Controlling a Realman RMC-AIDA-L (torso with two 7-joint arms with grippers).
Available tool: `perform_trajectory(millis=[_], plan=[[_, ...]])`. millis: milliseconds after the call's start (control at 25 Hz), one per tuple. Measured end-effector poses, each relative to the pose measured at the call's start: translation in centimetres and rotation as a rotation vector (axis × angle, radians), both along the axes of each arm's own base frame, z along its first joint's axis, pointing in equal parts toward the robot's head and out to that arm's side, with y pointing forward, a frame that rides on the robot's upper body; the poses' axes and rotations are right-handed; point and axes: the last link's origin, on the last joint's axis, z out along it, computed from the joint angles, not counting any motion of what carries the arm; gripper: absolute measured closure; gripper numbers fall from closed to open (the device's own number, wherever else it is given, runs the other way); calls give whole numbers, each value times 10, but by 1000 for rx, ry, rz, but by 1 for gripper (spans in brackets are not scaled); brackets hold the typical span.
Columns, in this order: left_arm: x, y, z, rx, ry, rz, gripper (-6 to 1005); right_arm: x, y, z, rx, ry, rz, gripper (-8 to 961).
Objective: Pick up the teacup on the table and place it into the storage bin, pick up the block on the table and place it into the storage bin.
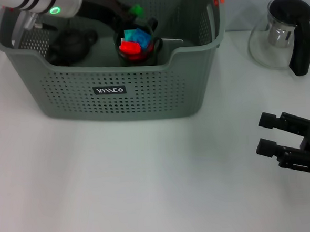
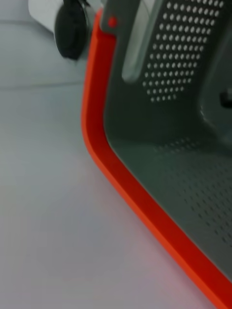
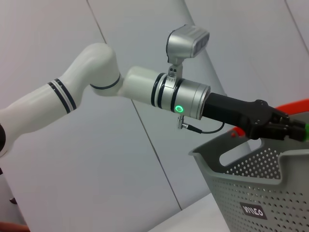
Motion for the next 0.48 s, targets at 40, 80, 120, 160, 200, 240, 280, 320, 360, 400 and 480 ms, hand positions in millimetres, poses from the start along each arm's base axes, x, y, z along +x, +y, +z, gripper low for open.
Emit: perform_trajectory(millis=[40,80,120,160,200,240,280,320,360,400,480], plan=[[-1,0,1,5,2,5,807,0,0,0,0,0,-1,128],[-3,0,1,8,7,8,807,0,0,0,0,0,-2,128],[-5,0,1,10,14,10,807,0,0,0,-1,-1,-2,128],[-6,1,1,14,22,12,806,0,0,0,-1,0,-2,128],[-7,1,0,17,32,13,806,0,-1,0,-2,1,-1,128],[-8,1,-1,18,40,14,806,0,-1,0,-2,2,0,128],[-8,0,-3,16,45,13,805,0,-1,0,-3,3,1,128],[-7,0,-4,14,46,10,805,0,-1,0,-3,3,2,128],[-7,0,-5,13,46,8,805,0,-1,0,-2,3,1,128],[-6,-1,-6,12,44,7,805,0,-1,0,-2,3,1,127],[-5,-1,-8,13,41,4,804,1,-2,0,-3,3,-3,127]])
